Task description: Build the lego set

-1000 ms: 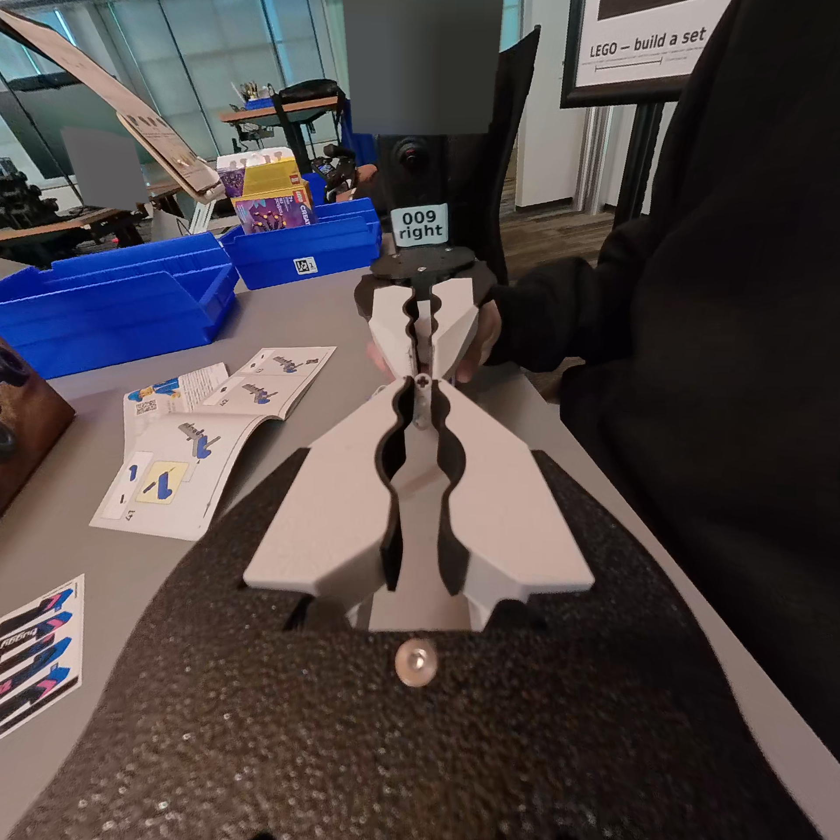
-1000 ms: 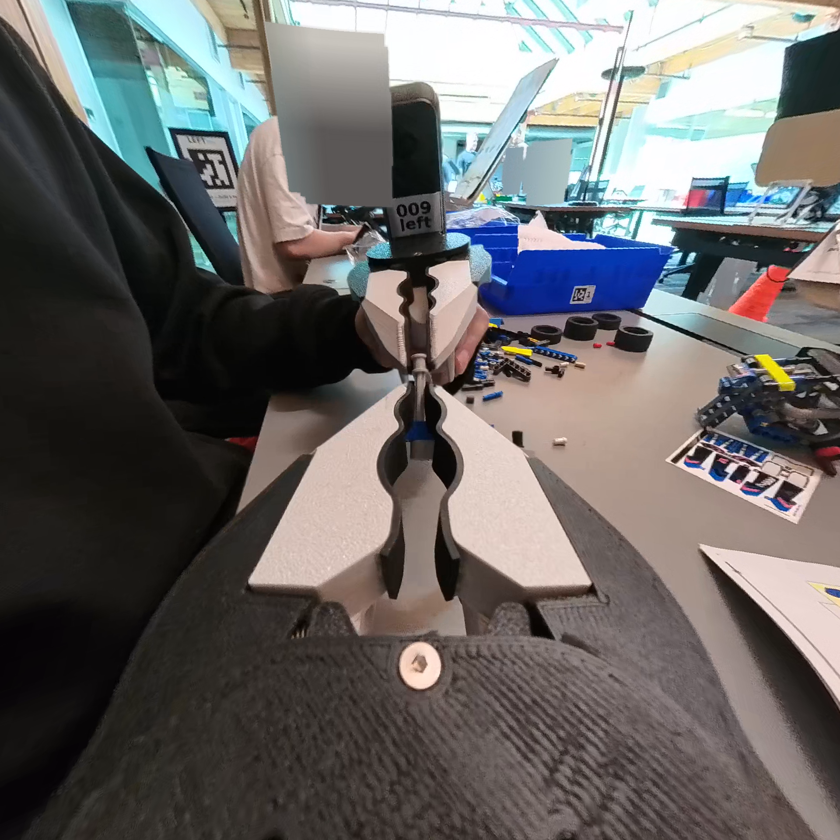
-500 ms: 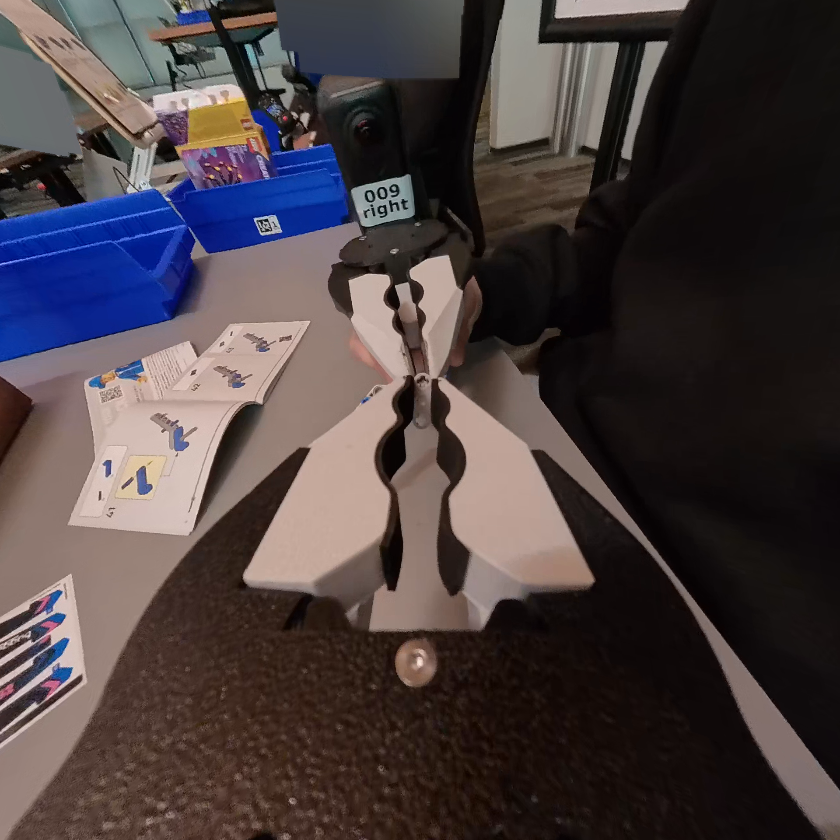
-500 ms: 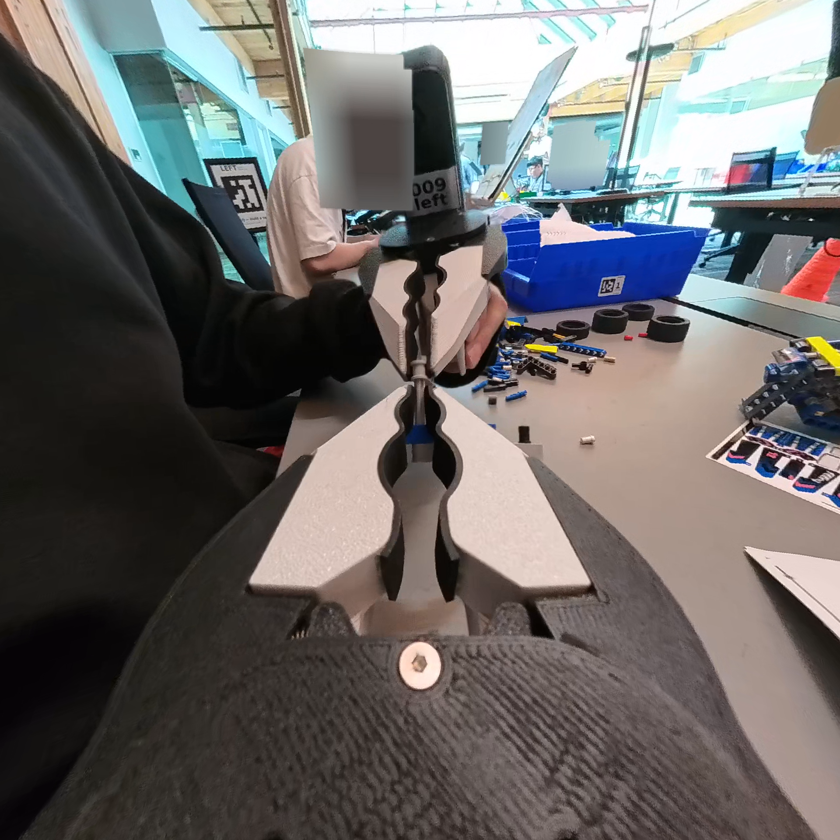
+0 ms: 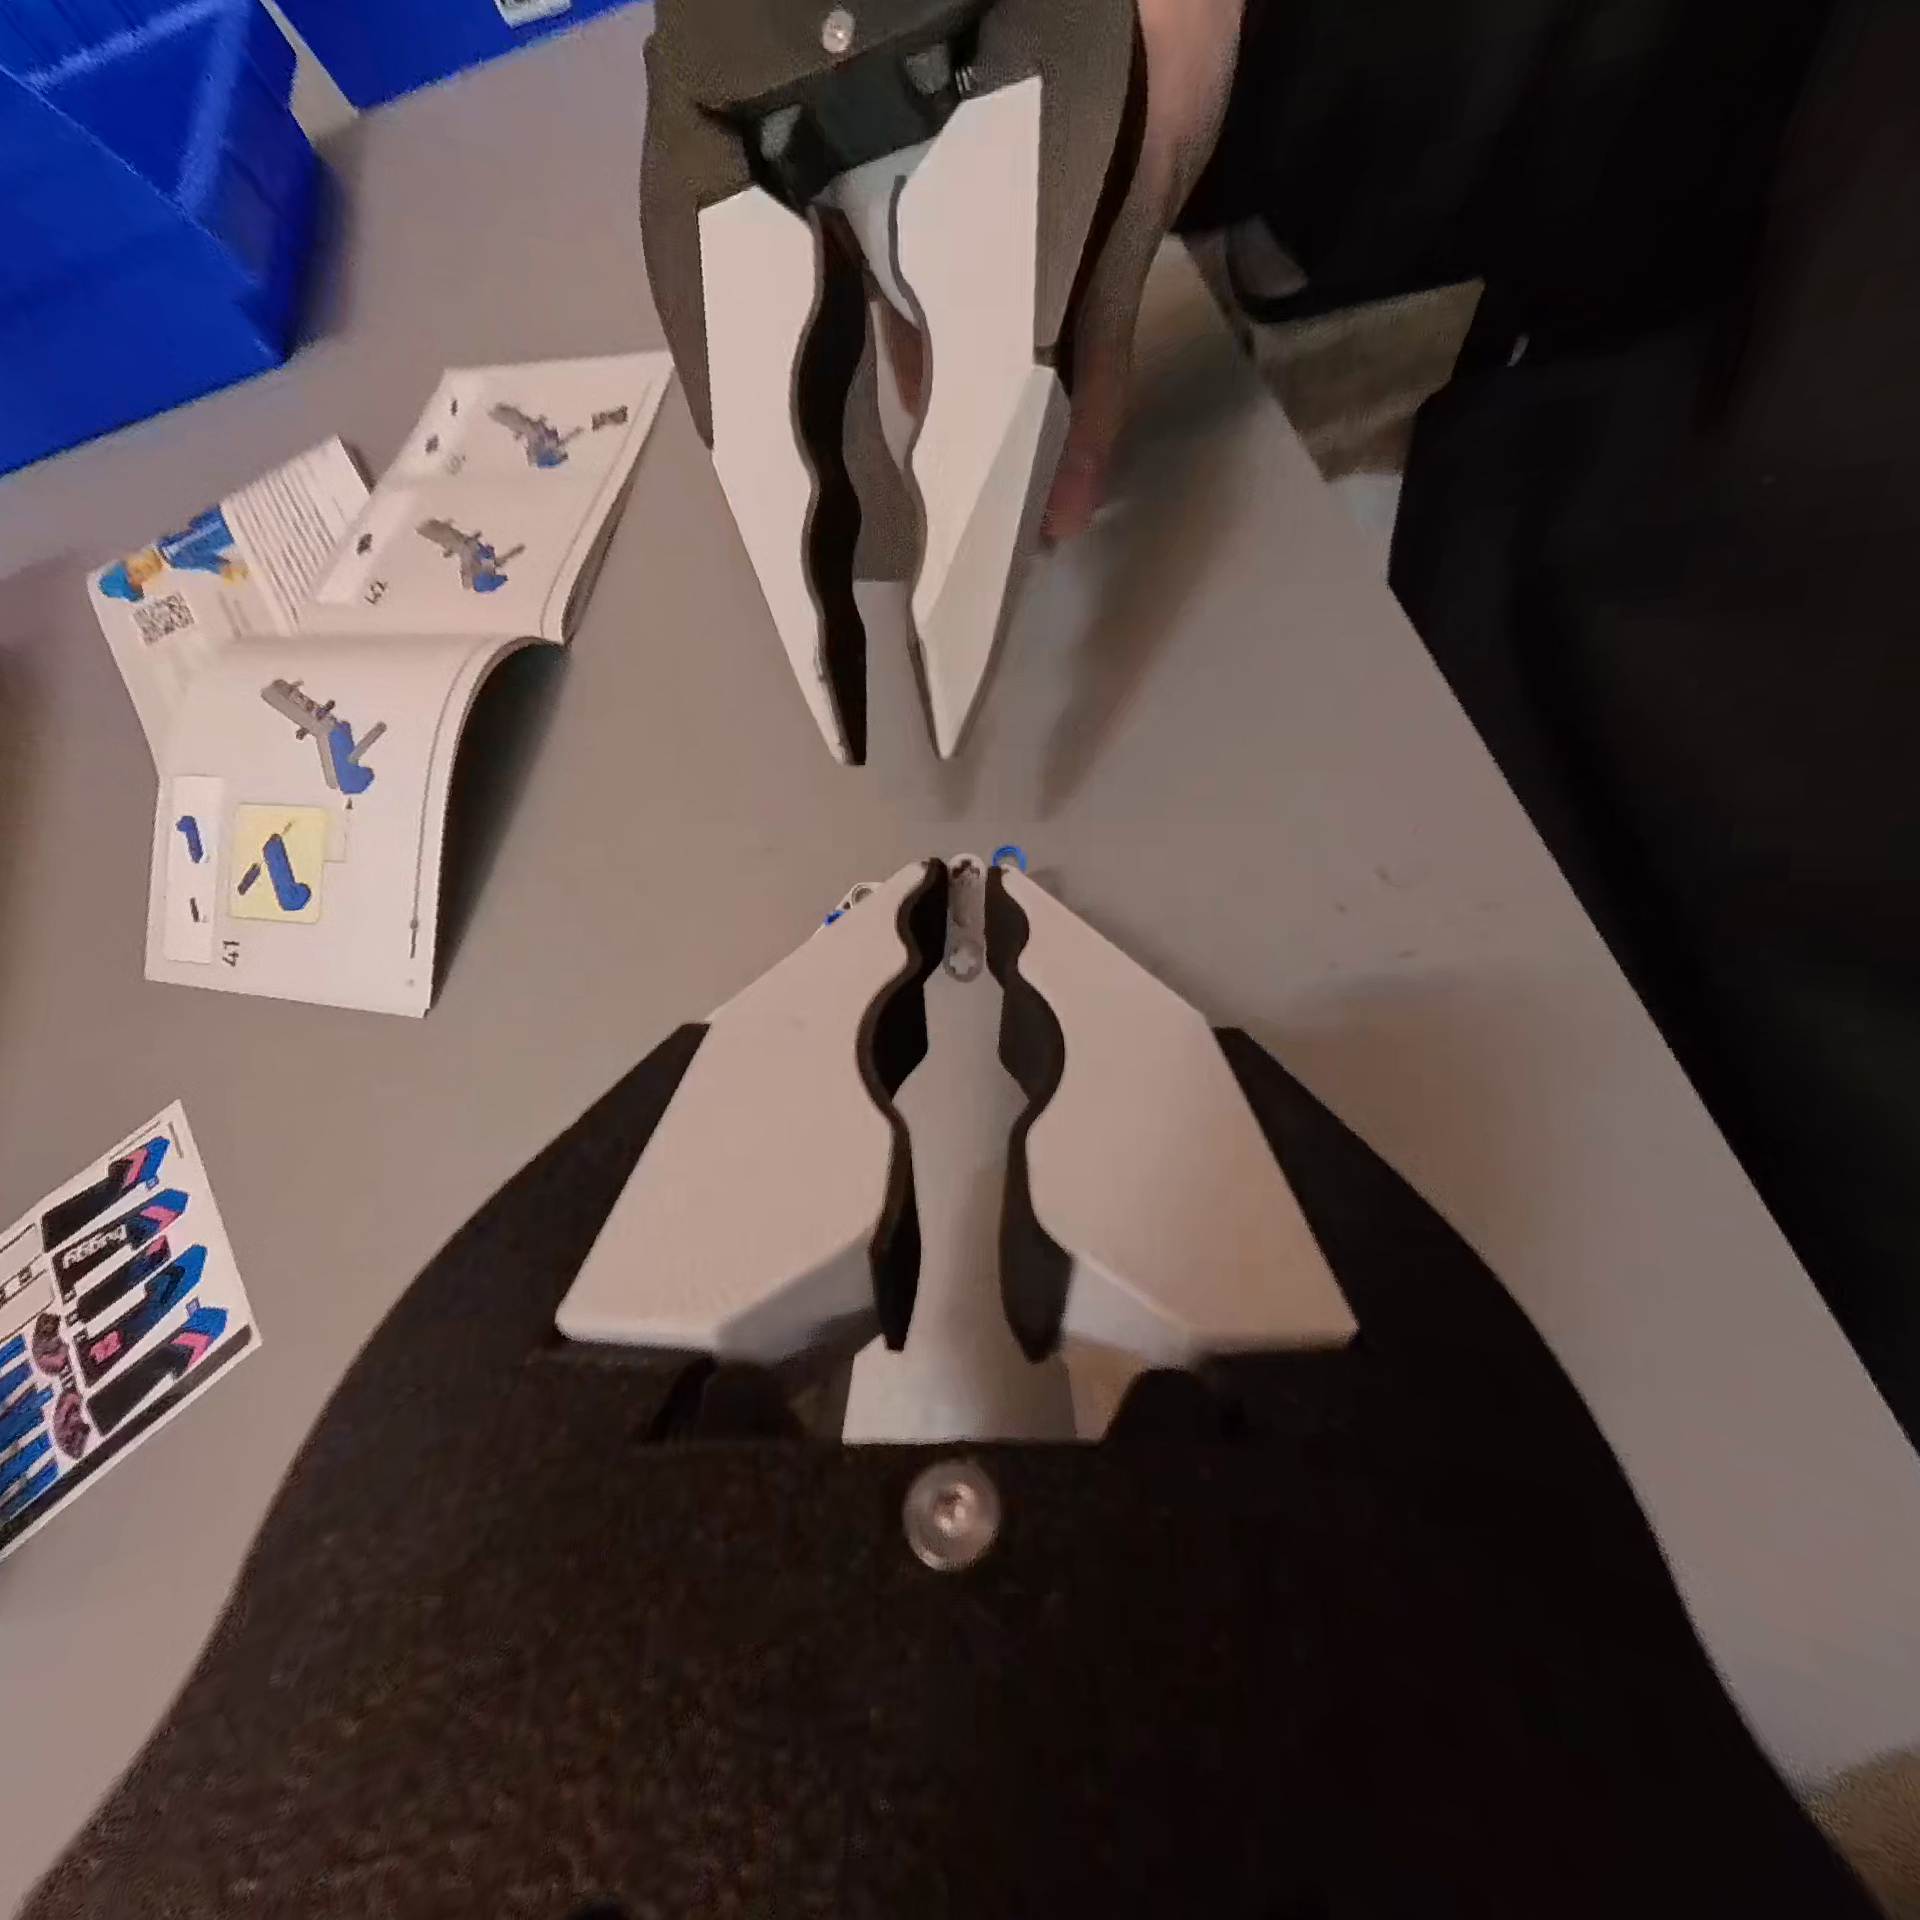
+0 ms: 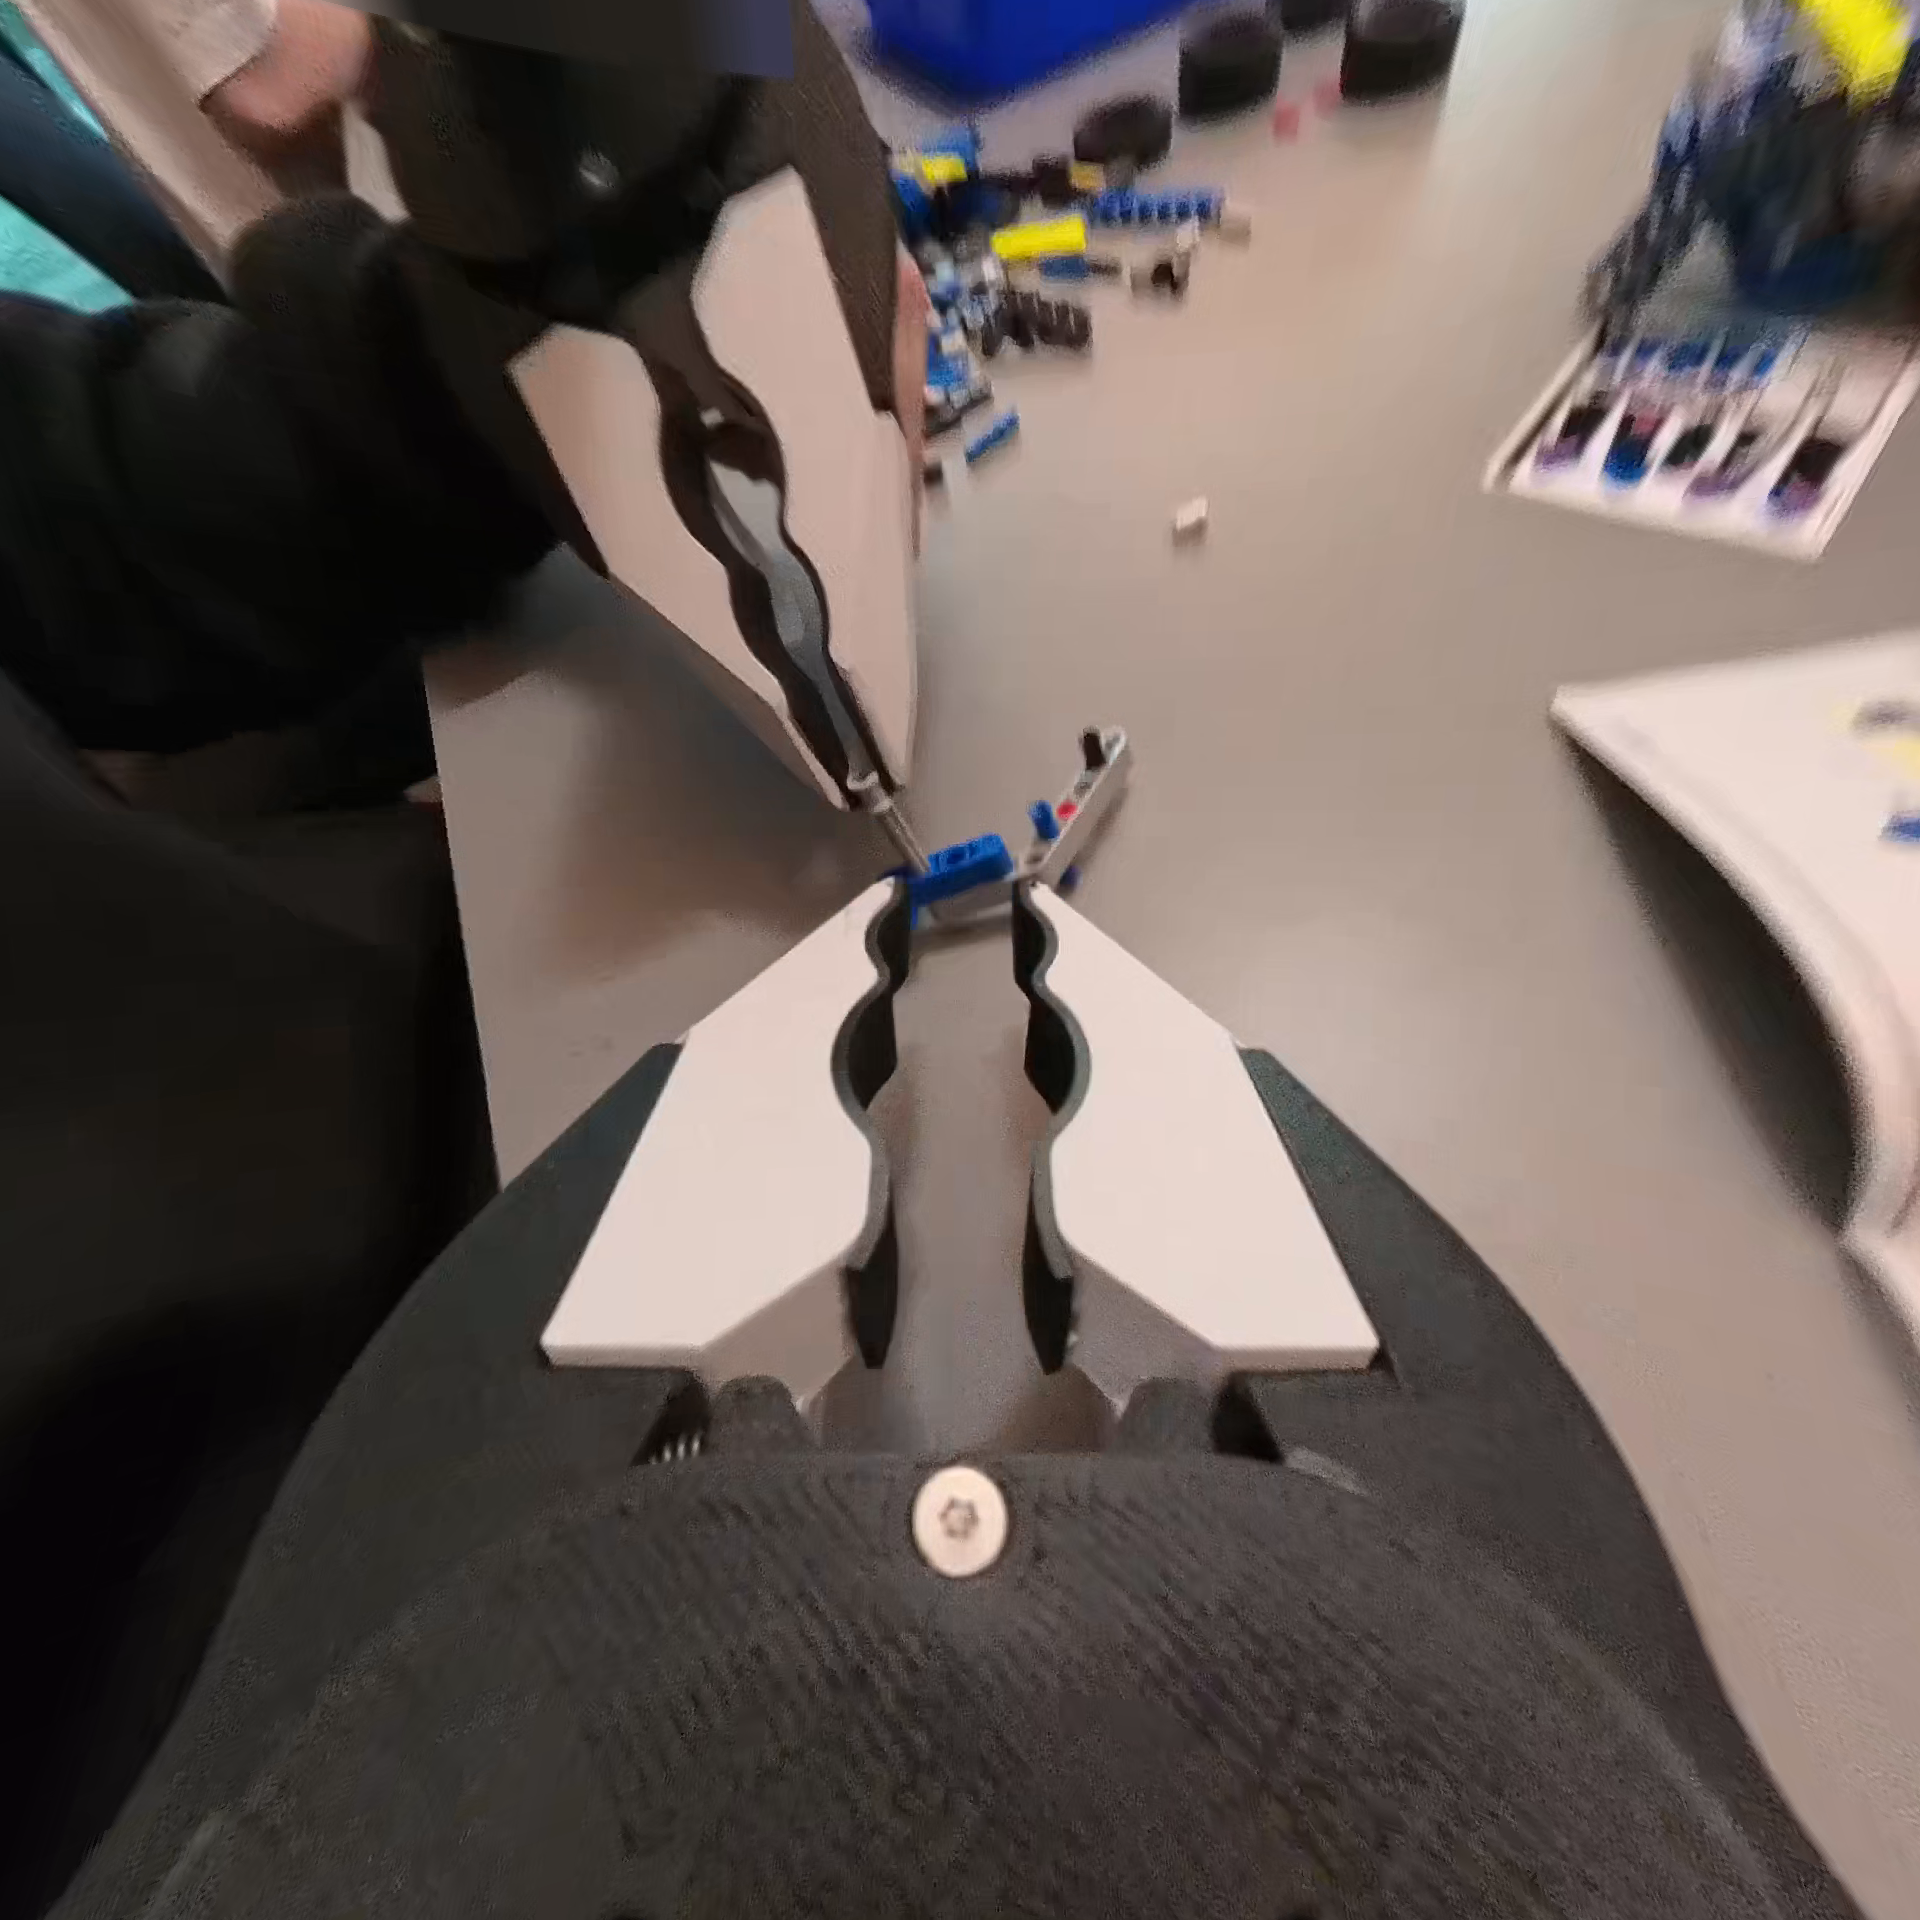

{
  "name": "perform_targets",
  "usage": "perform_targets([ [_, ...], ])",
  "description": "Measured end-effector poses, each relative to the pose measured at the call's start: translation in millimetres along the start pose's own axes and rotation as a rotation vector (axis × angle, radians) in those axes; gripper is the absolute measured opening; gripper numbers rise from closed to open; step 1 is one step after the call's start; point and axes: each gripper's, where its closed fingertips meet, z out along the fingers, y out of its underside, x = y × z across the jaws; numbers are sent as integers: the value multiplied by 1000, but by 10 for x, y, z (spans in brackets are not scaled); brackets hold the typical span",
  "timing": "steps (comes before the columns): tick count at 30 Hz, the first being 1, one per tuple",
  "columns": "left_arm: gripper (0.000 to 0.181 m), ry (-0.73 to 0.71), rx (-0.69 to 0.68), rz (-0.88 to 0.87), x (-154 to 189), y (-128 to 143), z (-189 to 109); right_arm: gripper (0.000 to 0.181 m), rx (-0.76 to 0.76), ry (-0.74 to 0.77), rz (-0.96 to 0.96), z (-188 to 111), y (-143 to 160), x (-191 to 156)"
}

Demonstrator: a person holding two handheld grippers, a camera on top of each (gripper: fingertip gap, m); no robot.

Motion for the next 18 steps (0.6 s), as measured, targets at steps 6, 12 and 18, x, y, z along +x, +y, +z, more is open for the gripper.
perform_targets([
  [6, 4, 18, -66, -38, -29, 39, 73, 22, -54, -57, 196, 133, 180, 14],
  [12, 4, 4, -85, -55, -84, -4, 58, 29, -126, 11, 26, 228, 223, 17],
  [18, 4, -19, -70, -120, -177, -30, 13, 14, -83, 144, -281, 240, 101, 31],
])
